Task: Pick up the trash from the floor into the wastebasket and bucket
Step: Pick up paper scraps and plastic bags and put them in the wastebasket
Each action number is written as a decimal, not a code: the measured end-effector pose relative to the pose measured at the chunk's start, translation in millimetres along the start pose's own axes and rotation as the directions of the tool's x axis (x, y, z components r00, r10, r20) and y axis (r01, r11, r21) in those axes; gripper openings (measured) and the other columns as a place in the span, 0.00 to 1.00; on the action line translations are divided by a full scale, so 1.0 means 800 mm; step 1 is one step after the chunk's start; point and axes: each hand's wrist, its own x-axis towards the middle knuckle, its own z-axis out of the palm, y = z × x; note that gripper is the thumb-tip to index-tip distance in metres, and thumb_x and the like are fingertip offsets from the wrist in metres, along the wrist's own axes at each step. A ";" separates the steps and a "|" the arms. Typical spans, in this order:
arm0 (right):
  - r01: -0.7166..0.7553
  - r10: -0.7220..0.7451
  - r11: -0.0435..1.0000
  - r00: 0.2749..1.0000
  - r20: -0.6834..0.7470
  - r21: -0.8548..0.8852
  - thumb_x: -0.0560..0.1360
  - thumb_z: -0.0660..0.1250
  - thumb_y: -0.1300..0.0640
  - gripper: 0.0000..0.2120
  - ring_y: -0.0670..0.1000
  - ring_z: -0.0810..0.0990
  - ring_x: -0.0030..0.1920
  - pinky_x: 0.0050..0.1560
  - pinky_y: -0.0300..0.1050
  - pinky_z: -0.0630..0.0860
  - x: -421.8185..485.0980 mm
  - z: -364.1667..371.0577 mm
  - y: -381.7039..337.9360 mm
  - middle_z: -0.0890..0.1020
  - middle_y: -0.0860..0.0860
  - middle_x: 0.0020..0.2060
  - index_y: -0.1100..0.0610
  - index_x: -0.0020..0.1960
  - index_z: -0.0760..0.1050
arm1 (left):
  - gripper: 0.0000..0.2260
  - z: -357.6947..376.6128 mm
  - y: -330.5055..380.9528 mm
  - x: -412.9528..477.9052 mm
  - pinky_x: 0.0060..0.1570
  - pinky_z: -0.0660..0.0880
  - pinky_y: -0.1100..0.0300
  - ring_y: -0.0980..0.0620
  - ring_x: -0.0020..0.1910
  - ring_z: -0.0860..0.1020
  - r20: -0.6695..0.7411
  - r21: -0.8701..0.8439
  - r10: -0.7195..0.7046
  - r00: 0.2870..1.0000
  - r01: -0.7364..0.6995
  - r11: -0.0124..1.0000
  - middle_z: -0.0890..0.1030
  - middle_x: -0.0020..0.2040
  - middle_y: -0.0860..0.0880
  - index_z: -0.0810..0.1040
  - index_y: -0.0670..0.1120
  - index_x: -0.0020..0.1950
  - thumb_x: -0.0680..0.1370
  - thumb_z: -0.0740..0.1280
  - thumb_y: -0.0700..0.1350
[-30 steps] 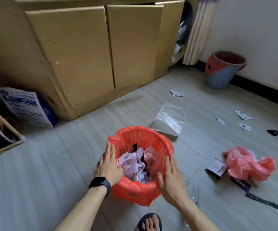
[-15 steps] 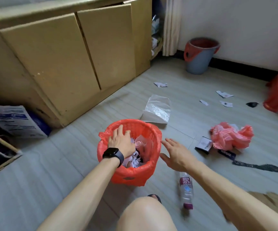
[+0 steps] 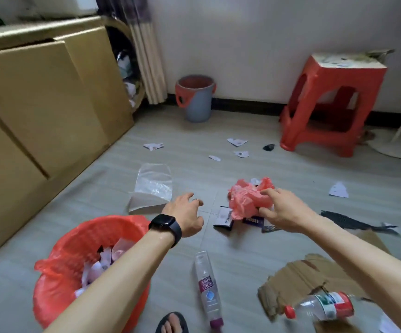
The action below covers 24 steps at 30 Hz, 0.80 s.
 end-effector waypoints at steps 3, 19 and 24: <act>-0.090 0.085 0.981 0.996 0.041 0.171 0.78 0.65 0.49 0.27 0.55 0.74 0.66 0.66 0.47 0.70 0.025 0.041 0.038 0.73 0.54 0.69 0.52 0.74 0.66 | 0.25 0.049 -0.001 0.039 0.71 0.63 0.52 0.47 0.76 0.60 0.093 -0.047 -0.017 0.995 0.021 0.999 0.58 0.79 0.48 0.66 0.55 0.75 0.77 0.62 0.52; -0.132 0.140 0.989 0.978 0.156 -0.065 0.64 0.67 0.23 0.49 0.67 0.36 0.78 0.72 0.77 0.47 0.315 0.202 0.124 0.33 0.47 0.79 0.27 0.75 0.43 | 0.22 0.259 0.027 0.307 0.65 0.71 0.46 0.42 0.71 0.68 0.257 -0.308 -0.086 0.963 0.166 0.937 0.64 0.73 0.44 0.70 0.64 0.69 0.75 0.62 0.65; -0.130 0.145 0.987 0.973 0.178 -0.096 0.74 0.69 0.41 0.32 0.67 0.69 0.66 0.66 0.59 0.70 0.318 0.268 0.133 0.50 0.47 0.81 0.37 0.75 0.62 | 0.22 0.317 0.047 0.313 0.56 0.74 0.50 0.42 0.65 0.65 0.177 -0.170 -0.127 0.976 0.157 0.973 0.66 0.67 0.46 0.71 0.60 0.65 0.73 0.70 0.60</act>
